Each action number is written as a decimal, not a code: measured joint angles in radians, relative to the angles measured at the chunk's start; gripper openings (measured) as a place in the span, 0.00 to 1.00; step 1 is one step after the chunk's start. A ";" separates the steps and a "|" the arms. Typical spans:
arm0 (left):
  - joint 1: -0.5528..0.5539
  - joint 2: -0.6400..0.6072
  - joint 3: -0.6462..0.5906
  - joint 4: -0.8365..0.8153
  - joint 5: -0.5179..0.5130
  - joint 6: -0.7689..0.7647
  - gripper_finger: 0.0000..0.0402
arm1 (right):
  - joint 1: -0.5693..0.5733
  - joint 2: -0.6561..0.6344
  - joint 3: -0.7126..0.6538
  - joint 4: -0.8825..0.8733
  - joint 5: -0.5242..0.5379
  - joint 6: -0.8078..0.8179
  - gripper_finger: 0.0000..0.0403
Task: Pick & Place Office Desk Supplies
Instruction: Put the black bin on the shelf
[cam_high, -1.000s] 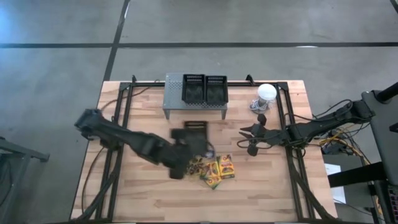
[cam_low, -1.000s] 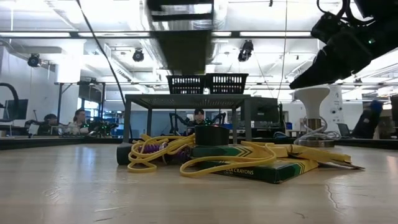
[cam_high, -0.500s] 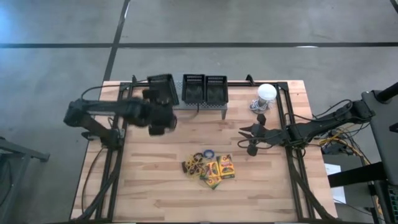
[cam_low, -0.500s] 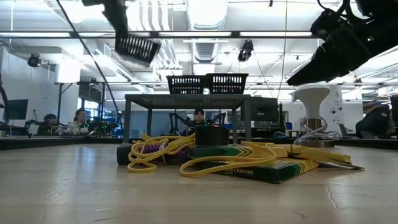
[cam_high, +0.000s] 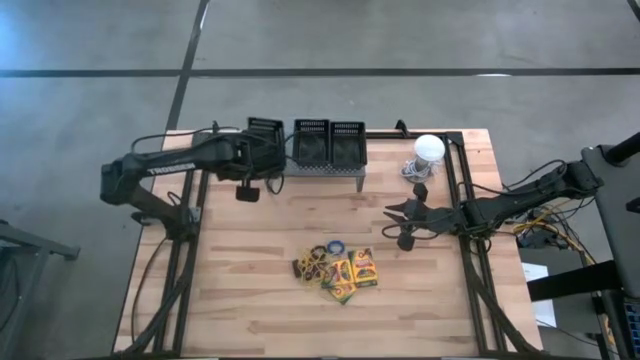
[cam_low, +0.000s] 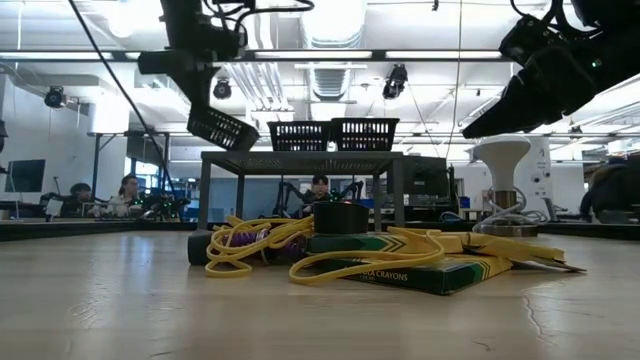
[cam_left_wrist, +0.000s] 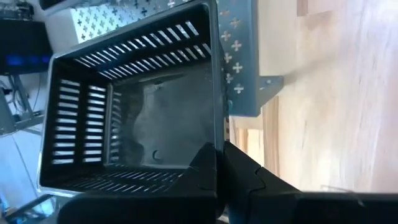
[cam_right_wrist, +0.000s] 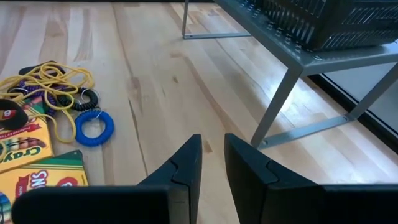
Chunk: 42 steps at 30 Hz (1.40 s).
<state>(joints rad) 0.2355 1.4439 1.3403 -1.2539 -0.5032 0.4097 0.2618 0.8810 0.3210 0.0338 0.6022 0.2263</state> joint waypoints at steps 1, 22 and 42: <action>0.000 -0.011 -0.017 0.018 0.005 0.000 0.02 | 0.000 0.000 0.000 0.000 0.000 0.002 0.16; 0.028 -0.134 -0.253 0.330 0.068 0.087 0.08 | 0.000 0.000 -0.001 0.007 0.000 0.002 0.15; 0.042 -0.134 -0.232 0.421 0.021 0.088 0.36 | -0.001 0.000 -0.001 0.007 0.001 0.002 0.15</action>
<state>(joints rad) 0.2779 1.3098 1.1079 -0.8333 -0.4824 0.4980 0.2611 0.8810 0.3199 0.0410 0.6029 0.2279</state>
